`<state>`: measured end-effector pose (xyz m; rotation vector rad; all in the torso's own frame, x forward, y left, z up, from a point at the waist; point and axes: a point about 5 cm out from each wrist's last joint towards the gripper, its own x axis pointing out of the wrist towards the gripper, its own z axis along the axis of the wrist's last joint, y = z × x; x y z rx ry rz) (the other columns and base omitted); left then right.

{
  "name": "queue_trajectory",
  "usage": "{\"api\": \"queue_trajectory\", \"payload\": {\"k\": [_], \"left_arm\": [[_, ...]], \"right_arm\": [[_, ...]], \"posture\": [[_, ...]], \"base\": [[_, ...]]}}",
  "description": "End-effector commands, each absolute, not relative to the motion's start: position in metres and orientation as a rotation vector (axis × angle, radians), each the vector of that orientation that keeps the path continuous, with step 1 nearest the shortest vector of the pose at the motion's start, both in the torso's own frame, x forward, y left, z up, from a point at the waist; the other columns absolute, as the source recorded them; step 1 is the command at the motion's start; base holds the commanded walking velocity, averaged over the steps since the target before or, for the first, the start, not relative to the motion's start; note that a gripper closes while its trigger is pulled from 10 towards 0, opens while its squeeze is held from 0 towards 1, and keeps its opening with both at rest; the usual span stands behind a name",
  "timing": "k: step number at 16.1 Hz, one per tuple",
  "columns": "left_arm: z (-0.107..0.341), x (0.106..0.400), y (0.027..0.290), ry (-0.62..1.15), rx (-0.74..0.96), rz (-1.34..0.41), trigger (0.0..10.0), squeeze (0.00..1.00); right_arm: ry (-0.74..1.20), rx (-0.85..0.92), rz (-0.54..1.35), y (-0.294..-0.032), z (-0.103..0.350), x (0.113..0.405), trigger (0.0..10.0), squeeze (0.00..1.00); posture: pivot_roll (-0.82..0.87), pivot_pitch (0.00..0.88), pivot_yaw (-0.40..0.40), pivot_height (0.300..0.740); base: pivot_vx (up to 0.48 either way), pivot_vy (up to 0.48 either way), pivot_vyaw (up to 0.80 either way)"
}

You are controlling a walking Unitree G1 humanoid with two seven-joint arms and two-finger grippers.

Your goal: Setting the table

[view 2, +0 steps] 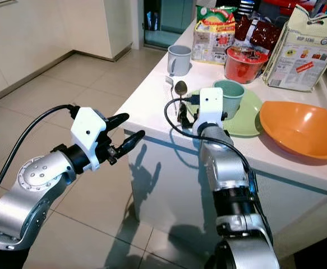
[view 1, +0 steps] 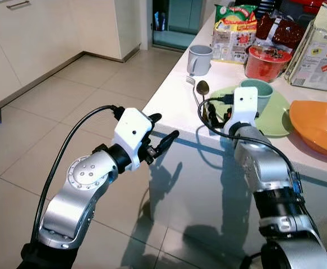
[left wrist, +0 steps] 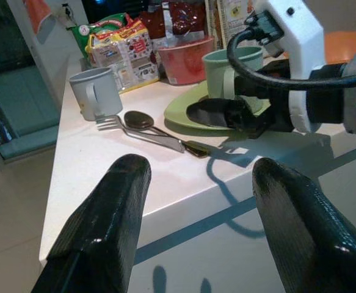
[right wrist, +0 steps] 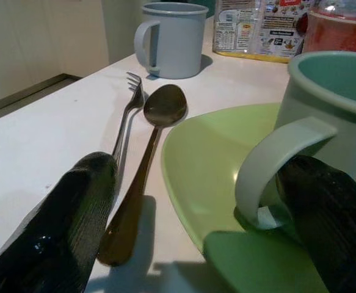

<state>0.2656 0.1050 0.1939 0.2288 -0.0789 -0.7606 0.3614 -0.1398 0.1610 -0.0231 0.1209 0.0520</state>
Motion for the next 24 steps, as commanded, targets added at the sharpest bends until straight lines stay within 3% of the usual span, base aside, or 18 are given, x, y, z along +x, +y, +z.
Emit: {"api": "queue_trajectory", "payload": {"k": [1, 3, 4, 5, 6, 7, 24], "left_arm": [[0.1993, 0.2643, 0.1012, -0.098, 0.238, -0.789, 10.0, 0.0], [0.1995, 0.2649, 0.102, -0.098, 0.241, -0.789, 10.0, 0.0], [0.1997, 0.2652, 0.1026, -0.098, 0.243, -0.788, 10.0, 0.0], [0.1998, 0.2652, 0.1027, -0.099, 0.244, -0.788, 10.0, 0.0], [0.1999, 0.2653, 0.1027, -0.099, 0.244, -0.789, 10.0, 0.0], [0.2001, 0.265, 0.1024, -0.1, 0.243, -0.793, 10.0, 0.0], [0.2013, 0.2626, 0.1002, -0.101, 0.221, -0.84, 10.0, 0.0]], "right_arm": [[0.105, -0.01, 0.042, -0.1431, 0.1649, 0.3648, 10.0, 0.0], [0.1, -0.005, 0.043, -0.1438, 0.1645, 0.3685, 10.0, 0.0], [0.091, 0.002, 0.047, -0.1438, 0.1651, 0.3703, 5.6, 0.0], [0.088, 0.004, 0.048, -0.1439, 0.1652, 0.371, 5.6, 0.0], [0.086, 0.005, 0.048, -0.1443, 0.1654, 0.3713, 0.8, 0.0], [0.083, 0.008, 0.047, -0.1452, 0.1657, 0.3718, 0.0, 0.0], [0.067, 0.025, 0.023, -0.1497, 0.1636, 0.3745, 0.0, 0.0]], "posture": [[0.07, 0.0, 0.0, 0.74], [0.07, 0.0, 0.001, 0.74], [0.07, 0.0, 0.002, 0.74], [0.07, 0.0, 0.002, 0.74], [0.07, 0.0, 0.003, 0.74], [0.07, 0.0, 0.003, 0.74], [0.07, 0.0, 0.009, 0.74]], "base": [[0.0, 0.0, 0.0], [0.0, 0.0, 0.0], [0.0, 0.0, 0.0], [0.0, 0.0, 0.0], [0.0, 0.0, 0.0], [0.0, 0.0, 0.0], [0.0, 0.0, 0.0]]}}
